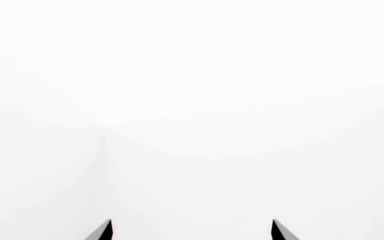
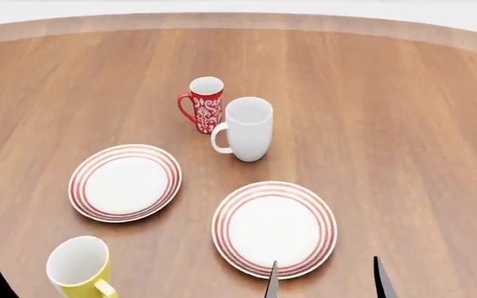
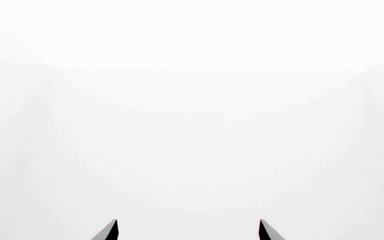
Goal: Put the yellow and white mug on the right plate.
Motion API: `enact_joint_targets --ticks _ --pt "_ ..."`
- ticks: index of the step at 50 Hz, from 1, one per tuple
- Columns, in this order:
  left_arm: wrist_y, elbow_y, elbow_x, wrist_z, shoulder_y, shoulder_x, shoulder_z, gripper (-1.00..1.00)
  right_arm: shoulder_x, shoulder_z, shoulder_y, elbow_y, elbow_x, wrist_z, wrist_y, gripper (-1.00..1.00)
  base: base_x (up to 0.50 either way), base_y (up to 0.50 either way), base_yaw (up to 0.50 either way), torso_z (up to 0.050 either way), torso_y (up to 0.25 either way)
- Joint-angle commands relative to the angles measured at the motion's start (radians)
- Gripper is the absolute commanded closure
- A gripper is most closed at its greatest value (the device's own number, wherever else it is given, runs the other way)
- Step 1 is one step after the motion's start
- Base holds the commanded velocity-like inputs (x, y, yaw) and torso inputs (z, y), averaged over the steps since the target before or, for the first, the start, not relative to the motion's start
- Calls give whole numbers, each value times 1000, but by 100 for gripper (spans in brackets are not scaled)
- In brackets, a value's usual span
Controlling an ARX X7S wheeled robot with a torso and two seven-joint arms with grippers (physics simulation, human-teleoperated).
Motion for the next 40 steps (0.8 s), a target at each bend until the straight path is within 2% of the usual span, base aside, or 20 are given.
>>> enact_joint_targets --ticks 1,15,27,28,31,32,34,37,40 --pt "18 9 23 0 5 7 -13 -100 -1 -4 0 10 -33 -21 -21 -100 500 0 0 0 0" --pt "18 11 29 -19 8 -8 3 -100 17 -30 0 8 -32 -20 4 -100 500 0 0 0 0" --pt "31 24 44 -41 12 -20 8 -100 46 -69 36 6 -12 -64 137 -100 23 0 0 0 0" --pt "32 25 45 -42 12 -20 8 -100 50 -74 40 -1 -14 -71 156 -100 0 0 0 0 0" --pt "38 33 49 -49 16 -23 8 -100 96 -137 85 -68 74 -189 380 -100 0 0 0 0 0" --pt "37 33 49 -50 16 -24 9 -100 97 -137 85 -71 74 -189 383 -100 0 0 0 0 0" --pt "37 40 50 -54 16 -26 7 -100 140 -182 132 -101 93 -273 530 -100 0 0 0 0 0" --pt "38 42 52 -59 16 -27 9 -100 162 -203 172 -120 126 -324 645 -100 0 0 0 0 0" --pt "39 46 55 -63 18 -29 11 -100 165 -218 231 -88 129 -352 688 -100 0 0 0 0 0"
